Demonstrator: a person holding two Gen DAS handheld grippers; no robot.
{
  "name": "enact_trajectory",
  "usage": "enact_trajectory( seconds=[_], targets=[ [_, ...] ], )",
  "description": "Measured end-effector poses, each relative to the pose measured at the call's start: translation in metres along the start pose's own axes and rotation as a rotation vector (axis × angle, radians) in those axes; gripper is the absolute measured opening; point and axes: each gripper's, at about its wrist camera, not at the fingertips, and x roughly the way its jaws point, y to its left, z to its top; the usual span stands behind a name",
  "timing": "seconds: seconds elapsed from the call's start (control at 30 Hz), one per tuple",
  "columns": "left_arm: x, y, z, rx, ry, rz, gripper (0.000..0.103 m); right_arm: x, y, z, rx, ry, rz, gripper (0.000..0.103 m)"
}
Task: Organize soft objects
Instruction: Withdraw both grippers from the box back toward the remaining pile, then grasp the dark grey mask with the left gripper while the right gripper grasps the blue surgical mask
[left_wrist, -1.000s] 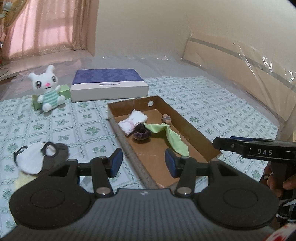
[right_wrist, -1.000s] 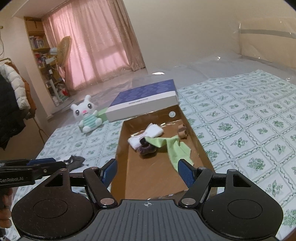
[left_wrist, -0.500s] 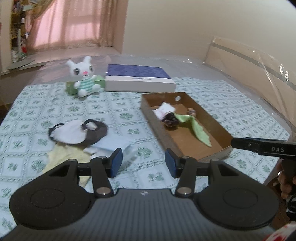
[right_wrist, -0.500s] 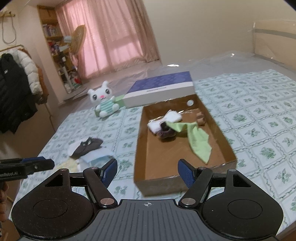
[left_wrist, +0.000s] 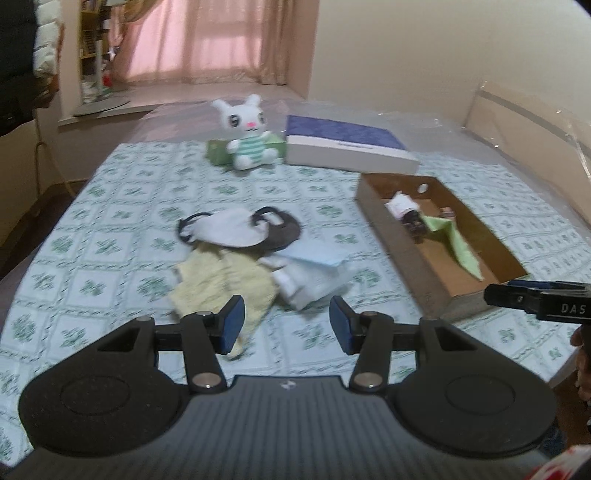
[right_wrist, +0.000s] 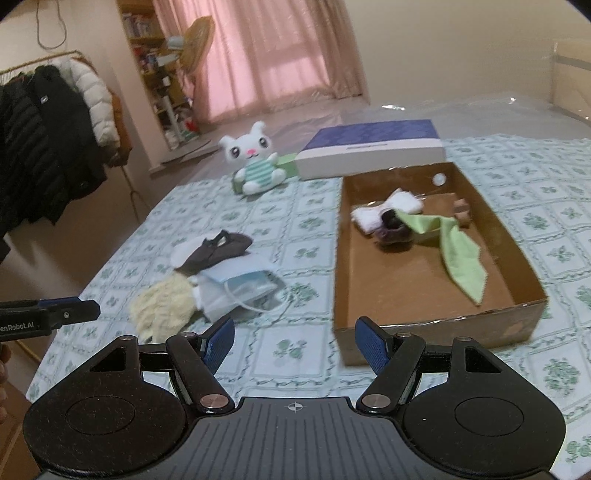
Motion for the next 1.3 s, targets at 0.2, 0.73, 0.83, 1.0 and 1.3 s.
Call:
enact_trajectory(
  seconds=[0.2, 0.73, 0.83, 1.0, 1.3],
  targets=[
    [-0.001, 0.022, -0.012, -0.022, 0.021, 0.056, 0.047, 0.015, 0.013, -0.005, -0.034, 0.02, 0.024, 0.072],
    [0.028, 0.043, -0.015, -0.028, 0.042, 0.102, 0.047, 0.064, 0.043, -0.004, -0.204, -0.017, 0.029, 0.072],
    [0.039, 0.041, -0.012, -0.014, 0.044, 0.097, 0.047, 0.08, 0.048, -0.001, -0.243, -0.028, 0.024, 0.072],
    [0.063, 0.036, -0.004, 0.035, 0.043, 0.08, 0.047, 0.103, 0.055, 0.004, -0.306, -0.048, 0.022, 0.072],
    [0.111, 0.031, 0.014, 0.143, 0.033, 0.085, 0.046, 0.143, 0.066, 0.013, -0.396, -0.034, 0.025, 0.072]
  ],
)
